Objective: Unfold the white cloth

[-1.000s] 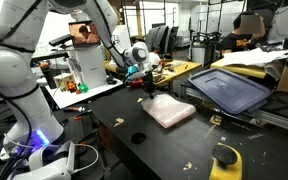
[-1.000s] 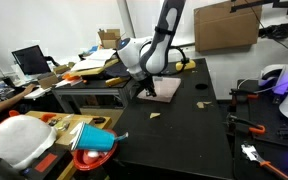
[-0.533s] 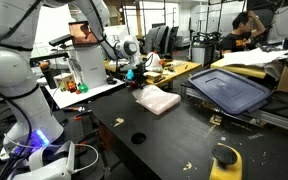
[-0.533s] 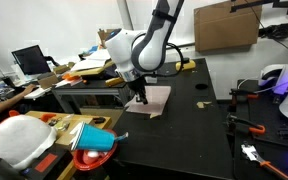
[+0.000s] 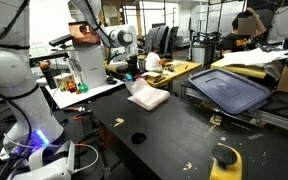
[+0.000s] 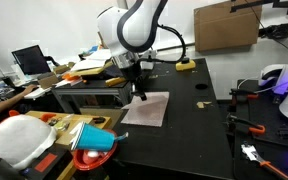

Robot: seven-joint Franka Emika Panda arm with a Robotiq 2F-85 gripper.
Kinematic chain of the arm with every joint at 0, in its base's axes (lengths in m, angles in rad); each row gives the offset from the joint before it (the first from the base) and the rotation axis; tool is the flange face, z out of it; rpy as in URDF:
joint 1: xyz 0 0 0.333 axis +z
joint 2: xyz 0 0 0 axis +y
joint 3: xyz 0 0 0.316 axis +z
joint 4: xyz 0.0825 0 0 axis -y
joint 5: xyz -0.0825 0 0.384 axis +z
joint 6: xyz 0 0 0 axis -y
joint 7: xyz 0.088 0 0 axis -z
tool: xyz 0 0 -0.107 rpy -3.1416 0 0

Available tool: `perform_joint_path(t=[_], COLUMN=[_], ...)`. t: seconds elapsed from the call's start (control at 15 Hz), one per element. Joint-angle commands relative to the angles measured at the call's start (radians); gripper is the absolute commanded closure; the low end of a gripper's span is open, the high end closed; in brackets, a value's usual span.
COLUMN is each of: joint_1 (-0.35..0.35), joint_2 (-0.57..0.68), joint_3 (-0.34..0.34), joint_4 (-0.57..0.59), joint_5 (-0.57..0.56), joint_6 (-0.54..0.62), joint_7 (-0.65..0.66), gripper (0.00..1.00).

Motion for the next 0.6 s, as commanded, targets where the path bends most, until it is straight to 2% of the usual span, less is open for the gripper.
perform_joint_path(t=[0.0, 0.53], joint_1=[-0.061, -0.161], joint_2=[-0.086, -0.134], joint_3=[-0.022, -0.134], joint_4=[-0.014, -0.027], joint_5=[0.059, 0.030], joint_6=[-0.112, -0.189], joint_7=[-0.038, 0.053], gripper=[1.00, 1.00])
